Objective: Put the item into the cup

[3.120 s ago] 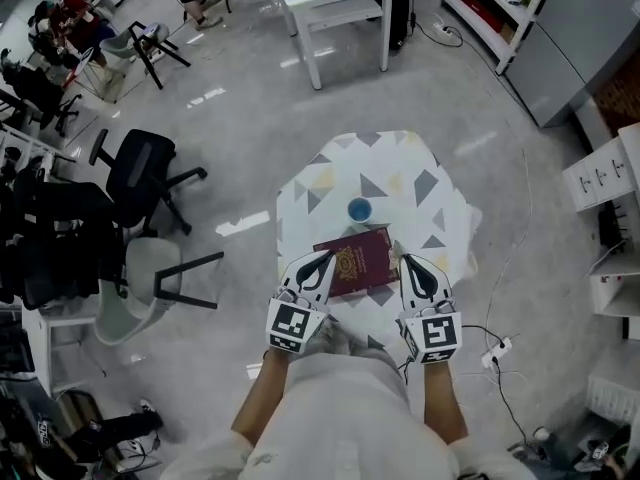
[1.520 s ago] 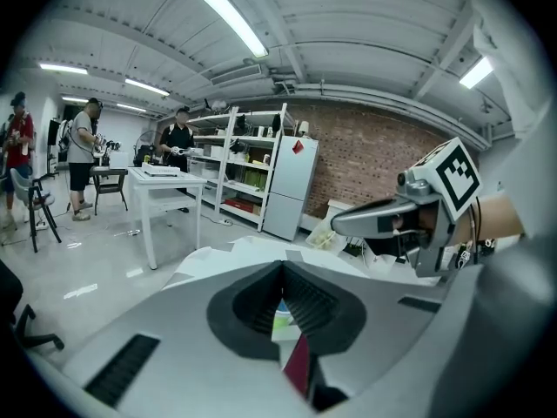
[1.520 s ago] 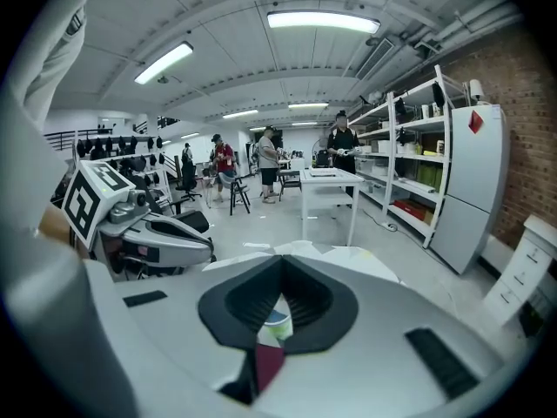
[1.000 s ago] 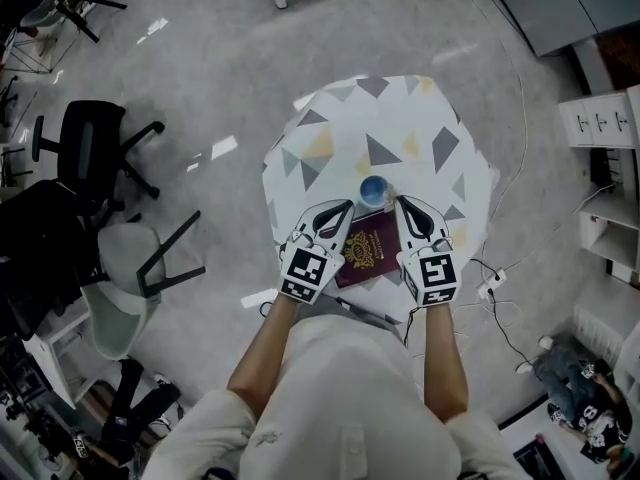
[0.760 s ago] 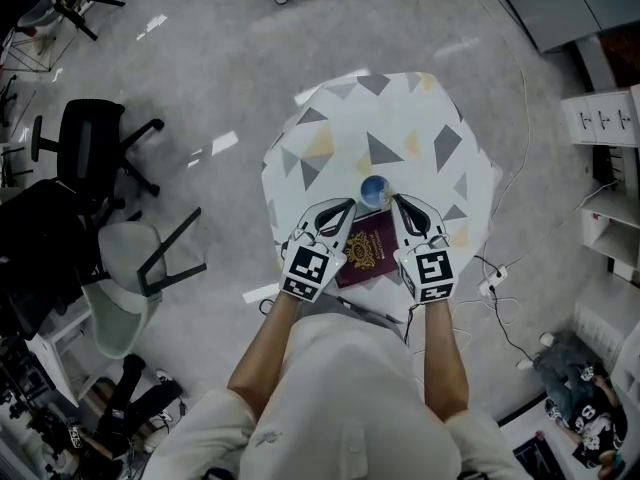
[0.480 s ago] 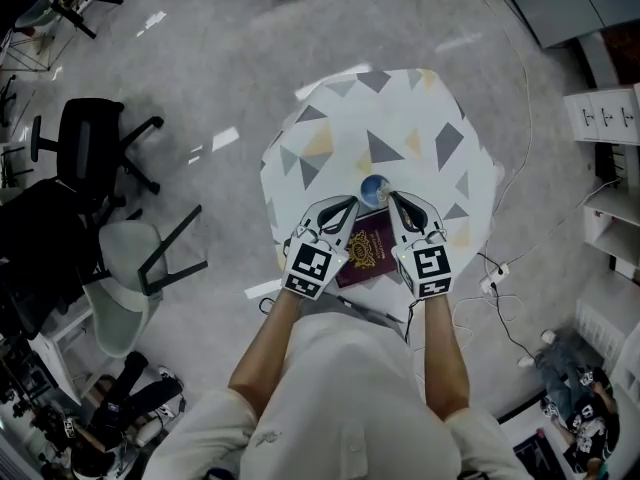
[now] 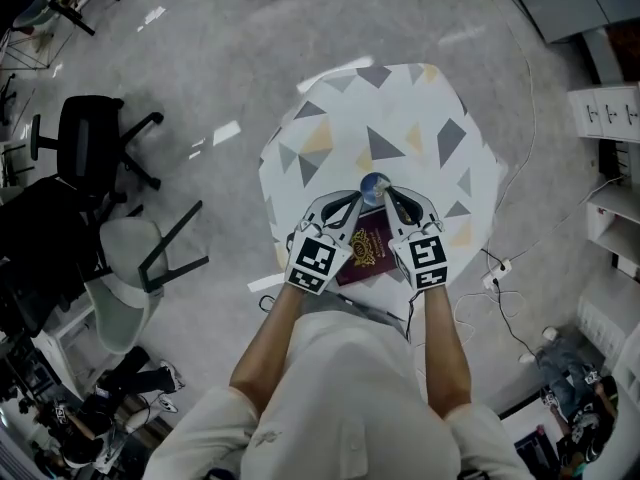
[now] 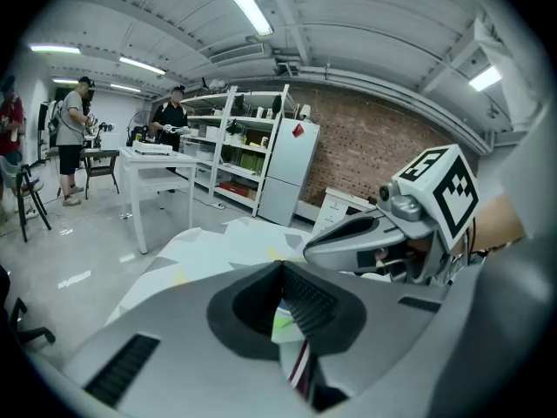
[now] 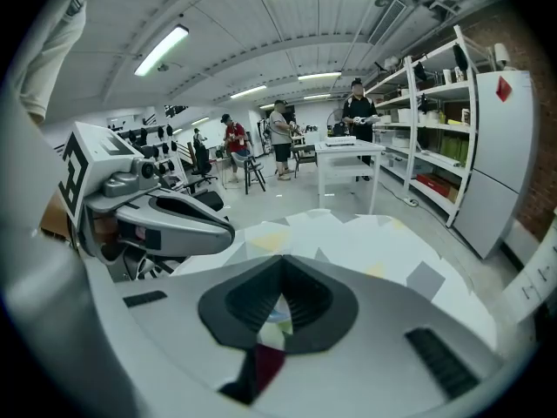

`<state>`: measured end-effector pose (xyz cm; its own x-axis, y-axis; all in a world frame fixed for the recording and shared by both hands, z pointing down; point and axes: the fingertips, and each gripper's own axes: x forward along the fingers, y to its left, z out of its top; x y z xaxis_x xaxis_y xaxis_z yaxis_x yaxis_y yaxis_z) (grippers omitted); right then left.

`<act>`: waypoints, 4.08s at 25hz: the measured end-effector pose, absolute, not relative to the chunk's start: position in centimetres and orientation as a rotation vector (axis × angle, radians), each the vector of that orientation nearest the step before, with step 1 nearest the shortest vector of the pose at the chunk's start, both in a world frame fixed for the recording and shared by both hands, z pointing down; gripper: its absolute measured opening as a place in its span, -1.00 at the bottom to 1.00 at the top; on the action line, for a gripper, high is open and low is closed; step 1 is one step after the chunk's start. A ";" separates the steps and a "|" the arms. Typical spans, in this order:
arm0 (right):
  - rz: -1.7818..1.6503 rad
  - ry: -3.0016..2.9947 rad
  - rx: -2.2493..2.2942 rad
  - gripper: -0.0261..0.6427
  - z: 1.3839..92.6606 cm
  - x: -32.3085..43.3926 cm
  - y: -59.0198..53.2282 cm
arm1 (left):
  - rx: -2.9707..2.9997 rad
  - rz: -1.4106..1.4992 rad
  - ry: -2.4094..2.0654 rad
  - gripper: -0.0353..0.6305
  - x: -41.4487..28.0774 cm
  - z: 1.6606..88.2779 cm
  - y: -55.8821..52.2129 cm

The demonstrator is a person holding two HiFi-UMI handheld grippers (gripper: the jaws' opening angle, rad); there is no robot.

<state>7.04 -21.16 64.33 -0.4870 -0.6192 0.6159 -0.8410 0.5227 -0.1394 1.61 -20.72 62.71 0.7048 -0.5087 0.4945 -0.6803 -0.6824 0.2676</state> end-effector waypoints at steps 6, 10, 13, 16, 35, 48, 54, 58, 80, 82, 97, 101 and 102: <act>0.603 -2.239 1.146 -0.91 65.8 6.7 -21.0 | 2.463 0.560 -0.905 -0.86 1.7 63.5 -20.6; 0.614 -2.234 1.132 -0.91 66.4 6.3 -21.1 | 2.457 0.562 -0.904 -0.86 1.7 63.6 -20.5; 0.611 -2.228 1.115 -0.91 66.8 6.0 -21.2 | 2.453 0.561 -0.908 -0.86 1.6 63.6 -20.6; 0.603 -2.214 1.097 -0.91 67.3 5.9 -21.2 | 2.450 0.561 -0.910 -0.86 1.6 63.7 -20.6; 0.571 -2.167 1.035 -0.90 69.2 5.1 -21.5 | 2.449 0.560 -0.914 -0.86 1.2 63.6 -20.4; 0.539 -2.144 1.030 -0.90 69.4 5.2 -21.2 | 2.453 0.555 -0.925 -0.86 1.0 63.1 -20.0; 0.523 -2.138 1.028 -0.87 69.5 5.1 -21.1 | 2.456 0.552 -0.932 -0.86 0.8 62.9 -19.7; 0.516 -2.137 1.028 -0.83 69.4 5.2 -20.9 | 2.461 0.550 -0.943 -0.86 0.6 62.6 -19.6; 0.388 -2.243 1.173 -0.82 60.5 7.2 -18.2 | 2.540 0.500 -1.042 -0.86 0.5 57.4 -17.5; 0.368 -2.265 1.201 -0.82 58.8 7.4 -17.4 | 2.556 0.489 -1.058 -0.86 0.4 56.2 -17.2; 0.259 -2.431 1.443 -0.91 47.8 11.0 -12.3 | 2.685 0.398 -1.165 -0.86 1.2 47.8 -13.0; 0.240 -2.444 1.483 -0.91 46.4 11.7 -11.5 | 2.687 0.355 -1.197 -0.86 1.6 46.5 -12.2; 0.232 -2.446 1.487 -0.92 46.2 11.8 -11.4 | 2.690 0.349 -1.202 -0.86 1.7 46.3 -12.1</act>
<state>11.78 -11.43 46.24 -0.4371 -0.8446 0.3091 -0.8877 0.4605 0.0030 1.66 -12.11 46.32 0.6467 -0.7086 0.2823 -0.7496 -0.6589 0.0631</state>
